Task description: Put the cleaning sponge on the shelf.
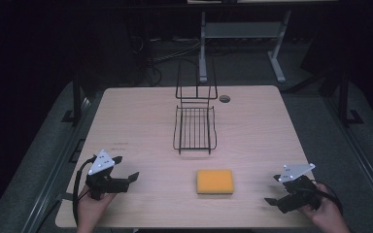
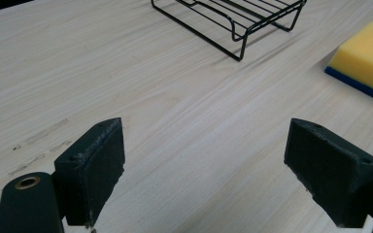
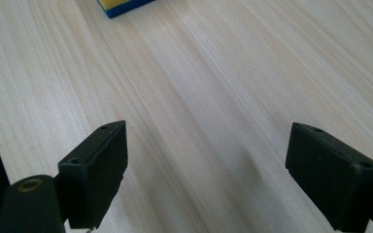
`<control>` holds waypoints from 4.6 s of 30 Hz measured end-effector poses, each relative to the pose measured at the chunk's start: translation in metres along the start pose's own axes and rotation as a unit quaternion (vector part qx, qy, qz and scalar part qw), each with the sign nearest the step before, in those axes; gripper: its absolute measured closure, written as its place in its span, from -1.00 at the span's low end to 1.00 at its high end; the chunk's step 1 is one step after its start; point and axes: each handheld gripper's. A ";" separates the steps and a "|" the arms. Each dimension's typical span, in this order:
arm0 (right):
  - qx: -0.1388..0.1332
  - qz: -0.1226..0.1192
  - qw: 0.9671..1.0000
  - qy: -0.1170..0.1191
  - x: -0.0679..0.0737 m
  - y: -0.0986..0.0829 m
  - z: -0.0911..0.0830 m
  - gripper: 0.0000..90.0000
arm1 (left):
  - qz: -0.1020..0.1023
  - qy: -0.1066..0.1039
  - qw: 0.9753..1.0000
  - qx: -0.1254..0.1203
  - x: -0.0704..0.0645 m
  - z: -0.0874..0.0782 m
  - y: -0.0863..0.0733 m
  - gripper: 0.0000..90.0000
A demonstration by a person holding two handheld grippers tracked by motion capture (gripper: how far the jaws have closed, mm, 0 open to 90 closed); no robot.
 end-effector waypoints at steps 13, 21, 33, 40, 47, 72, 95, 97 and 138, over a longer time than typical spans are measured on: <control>0.004 -0.009 1.000 0.009 0.003 0.008 0.001 -0.67 | 0.004 -0.003 1.000 0.001 -0.002 0.002 0.001 -0.68; 0.019 -0.015 1.000 0.016 0.007 0.018 0.004 -0.67 | -0.002 0.000 1.000 -0.002 0.000 0.000 -0.001 -0.68; 0.042 -0.037 0.998 0.032 0.014 0.042 0.007 -0.67 | -0.001 0.002 1.000 -0.001 0.001 0.000 -0.001 -0.68; 0.053 -0.056 0.996 0.034 0.019 0.053 0.010 -0.67 | 0.002 0.004 1.000 -0.002 0.001 -0.001 -0.001 -0.68; 0.065 -0.065 0.995 0.041 0.023 0.064 0.015 -0.67 | 0.001 0.003 1.000 0.000 0.003 0.000 -0.002 -0.68; 0.081 -0.113 0.987 0.077 0.044 0.098 0.035 -0.67 | -0.001 0.004 1.000 -0.002 0.004 -0.002 -0.003 -0.68; 0.096 -0.156 0.979 0.090 0.061 0.130 0.053 -0.67 | -0.001 0.001 1.000 -0.003 0.005 -0.001 -0.003 -0.68; 0.097 -0.161 0.978 0.093 0.063 0.132 0.055 -0.67 | -0.002 0.001 1.000 -0.002 0.005 -0.002 -0.003 -0.68; 0.127 -0.177 0.970 0.106 0.070 0.147 0.086 -0.67 | -0.002 0.001 1.000 -0.004 0.006 -0.002 -0.003 -0.68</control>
Point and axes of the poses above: each handheld gripper's, and its own axes: z roughly forward along the jaws, y roughly out of its top, x roughly to its left, and after that the axes turned 13 degrees about z, right-handed
